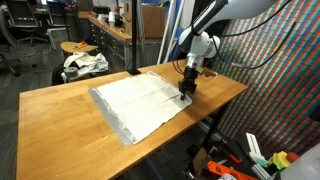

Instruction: Fold the white towel from right to left

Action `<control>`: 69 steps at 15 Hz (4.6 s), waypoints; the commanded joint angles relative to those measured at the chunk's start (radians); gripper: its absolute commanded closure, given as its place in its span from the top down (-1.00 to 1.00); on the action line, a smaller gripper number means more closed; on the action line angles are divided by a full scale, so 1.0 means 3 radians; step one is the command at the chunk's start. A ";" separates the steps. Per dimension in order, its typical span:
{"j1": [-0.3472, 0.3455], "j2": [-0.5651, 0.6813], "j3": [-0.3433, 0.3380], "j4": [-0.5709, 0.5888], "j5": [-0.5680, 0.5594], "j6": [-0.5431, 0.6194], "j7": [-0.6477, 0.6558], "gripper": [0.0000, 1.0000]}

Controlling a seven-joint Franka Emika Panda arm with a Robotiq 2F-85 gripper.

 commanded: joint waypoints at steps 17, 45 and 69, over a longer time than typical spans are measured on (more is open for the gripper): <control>0.0856 -0.1088 0.0074 -0.0788 -0.1949 0.0580 0.0937 -0.96; 0.1764 -0.1640 0.1188 -0.1595 -0.3347 0.0985 0.3403 -0.96; 0.2030 -0.1171 0.1279 -0.0805 -0.3101 0.0144 0.3279 0.56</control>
